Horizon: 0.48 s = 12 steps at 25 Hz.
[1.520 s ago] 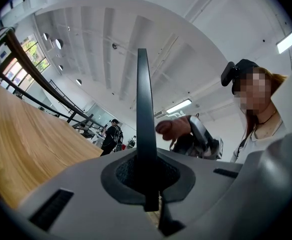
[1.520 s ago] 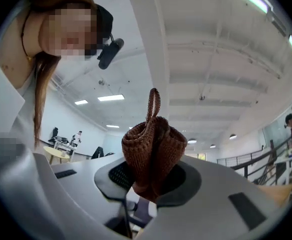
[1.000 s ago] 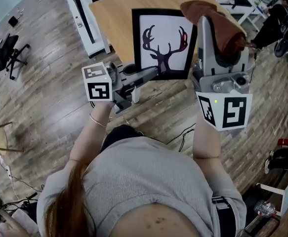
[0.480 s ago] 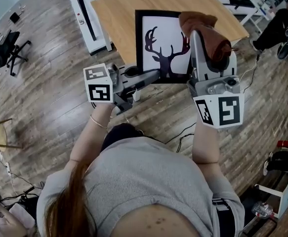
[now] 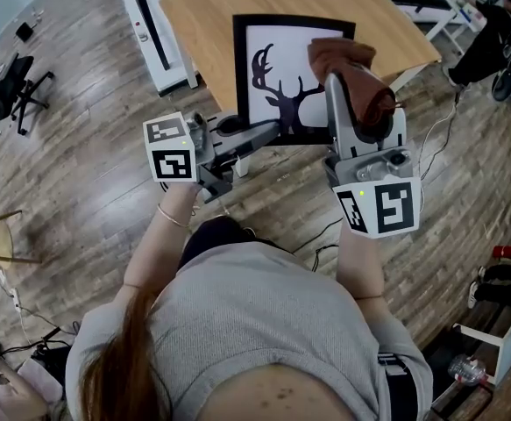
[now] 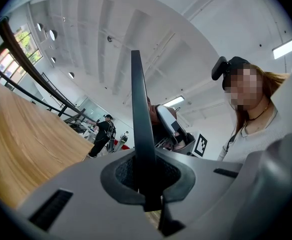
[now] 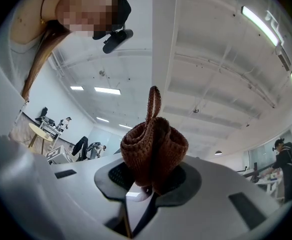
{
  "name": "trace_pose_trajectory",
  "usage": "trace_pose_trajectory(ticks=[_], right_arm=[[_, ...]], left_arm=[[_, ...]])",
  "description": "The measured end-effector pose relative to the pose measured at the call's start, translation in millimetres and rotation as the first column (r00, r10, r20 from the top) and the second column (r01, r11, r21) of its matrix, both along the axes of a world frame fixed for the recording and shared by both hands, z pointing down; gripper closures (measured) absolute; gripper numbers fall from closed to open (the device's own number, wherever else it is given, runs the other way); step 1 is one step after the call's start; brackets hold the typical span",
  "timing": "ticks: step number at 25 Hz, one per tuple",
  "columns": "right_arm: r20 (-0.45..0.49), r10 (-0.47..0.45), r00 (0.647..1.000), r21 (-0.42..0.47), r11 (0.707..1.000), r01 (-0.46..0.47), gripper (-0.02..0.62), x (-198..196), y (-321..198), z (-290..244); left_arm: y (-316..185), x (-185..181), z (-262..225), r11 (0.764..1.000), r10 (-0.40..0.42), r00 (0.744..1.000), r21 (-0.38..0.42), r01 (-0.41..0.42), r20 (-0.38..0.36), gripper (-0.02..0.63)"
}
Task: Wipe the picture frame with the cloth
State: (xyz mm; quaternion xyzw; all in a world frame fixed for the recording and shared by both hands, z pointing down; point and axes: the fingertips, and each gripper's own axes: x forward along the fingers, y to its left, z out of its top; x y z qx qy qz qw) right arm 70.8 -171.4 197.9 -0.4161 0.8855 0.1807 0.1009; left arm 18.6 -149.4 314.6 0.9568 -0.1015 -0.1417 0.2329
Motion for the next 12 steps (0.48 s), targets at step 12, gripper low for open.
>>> trace_pose_trajectory(ticks=[12], right_arm=[[0.018, -0.033, 0.999, -0.070, 0.997, 0.034, 0.499, 7, 20, 25]], left_arm=[[1, -1, -5, 1.000, -0.008, 1.000, 0.008, 0.008, -0.022, 0.588]])
